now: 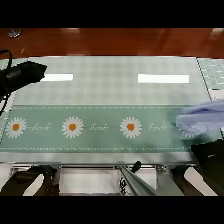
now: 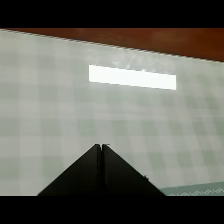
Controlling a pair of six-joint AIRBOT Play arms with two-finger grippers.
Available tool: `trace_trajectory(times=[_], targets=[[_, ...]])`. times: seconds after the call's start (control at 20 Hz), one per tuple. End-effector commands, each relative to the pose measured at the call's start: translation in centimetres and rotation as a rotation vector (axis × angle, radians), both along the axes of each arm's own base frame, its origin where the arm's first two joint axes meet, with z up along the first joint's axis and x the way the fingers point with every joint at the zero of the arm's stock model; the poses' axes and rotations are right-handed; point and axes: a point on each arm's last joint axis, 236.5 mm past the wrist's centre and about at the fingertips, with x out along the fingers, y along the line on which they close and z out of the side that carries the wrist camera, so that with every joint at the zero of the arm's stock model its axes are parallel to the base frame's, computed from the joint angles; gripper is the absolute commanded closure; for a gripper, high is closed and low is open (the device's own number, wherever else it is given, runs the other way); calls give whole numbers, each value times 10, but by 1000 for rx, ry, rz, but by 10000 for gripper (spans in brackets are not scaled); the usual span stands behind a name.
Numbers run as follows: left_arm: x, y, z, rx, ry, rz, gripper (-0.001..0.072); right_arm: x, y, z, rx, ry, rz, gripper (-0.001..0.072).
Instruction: Fold the shirts.
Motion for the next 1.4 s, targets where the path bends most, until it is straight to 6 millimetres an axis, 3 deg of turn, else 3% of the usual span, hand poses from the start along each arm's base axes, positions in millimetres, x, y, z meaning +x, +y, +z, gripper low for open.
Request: trace_trajectory(times=[0.0, 0.1, 0.2, 0.4, 0.65, 0.8, 0.9, 1.1, 1.35], targets=[[27, 9, 2, -9, -61, 54, 694, -35, -11, -35, 44, 99, -90, 696], [42, 14, 3, -14, -96, 84, 694, -56, -16, -56, 70, 163, -147, 695], [54, 19, 2, -6, -122, 108, 695, -74, -27, -63, 60, 212, -209, 695], [74, 32, -5, 37, -157, 146, 695, -122, -60, -53, -79, 340, -348, 695], [97, 64, -26, 47, -149, 233, 694, -169, -75, -45, -99, 379, -517, 695], [106, 81, -50, 57, -101, 266, 694, -196, -70, -52, -53, 375, -617, 695], [109, 83, -58, 94, -94, 255, 695, -219, -60, -70, 0, 415, -674, 695], [112, 85, -57, 139, -117, 242, 695, -264, -38, -107, 98, 591, -720, 695], [114, 89, -53, 189, -144, 236, 695, -315, -29, -112, 81, 858, -721, 694]])
